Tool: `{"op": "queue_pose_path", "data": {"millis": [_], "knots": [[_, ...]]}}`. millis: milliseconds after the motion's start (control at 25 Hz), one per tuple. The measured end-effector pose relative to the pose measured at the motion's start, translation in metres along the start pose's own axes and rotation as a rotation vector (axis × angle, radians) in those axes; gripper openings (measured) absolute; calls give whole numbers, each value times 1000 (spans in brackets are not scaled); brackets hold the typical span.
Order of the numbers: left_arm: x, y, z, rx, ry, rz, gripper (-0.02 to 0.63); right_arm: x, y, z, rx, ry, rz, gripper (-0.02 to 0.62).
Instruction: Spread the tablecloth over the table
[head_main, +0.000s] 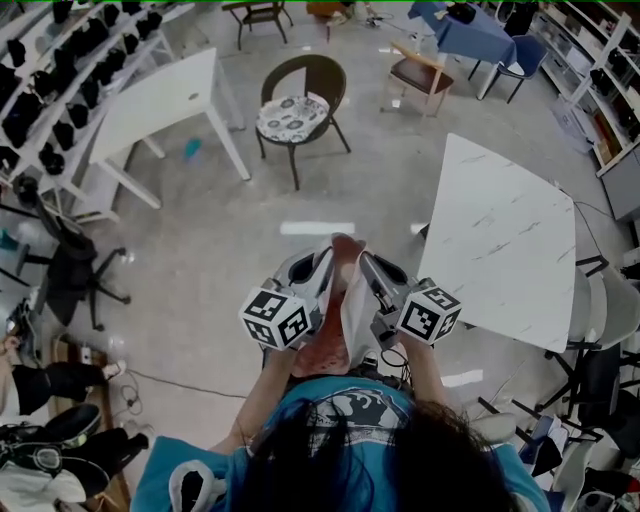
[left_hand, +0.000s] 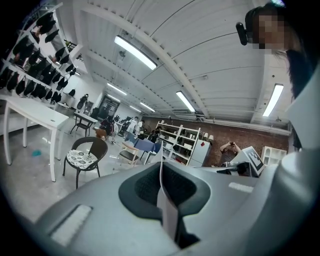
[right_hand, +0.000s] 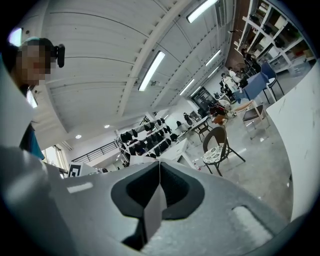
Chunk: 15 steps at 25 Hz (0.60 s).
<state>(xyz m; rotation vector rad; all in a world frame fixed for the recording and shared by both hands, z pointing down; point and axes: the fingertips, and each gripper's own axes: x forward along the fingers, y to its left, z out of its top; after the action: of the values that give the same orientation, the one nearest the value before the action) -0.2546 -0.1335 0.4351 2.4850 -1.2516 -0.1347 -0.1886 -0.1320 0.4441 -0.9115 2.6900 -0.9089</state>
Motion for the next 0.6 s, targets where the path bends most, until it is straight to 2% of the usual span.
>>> {"op": "queue_pose_path", "data": {"millis": [360, 600], "knots": [[9, 14, 5, -19, -1, -64, 21, 11, -7, 6, -20, -19, -58, 6], [26, 20, 8, -28, -2, -71, 21, 12, -22, 25, -46, -26, -81, 6]]}}
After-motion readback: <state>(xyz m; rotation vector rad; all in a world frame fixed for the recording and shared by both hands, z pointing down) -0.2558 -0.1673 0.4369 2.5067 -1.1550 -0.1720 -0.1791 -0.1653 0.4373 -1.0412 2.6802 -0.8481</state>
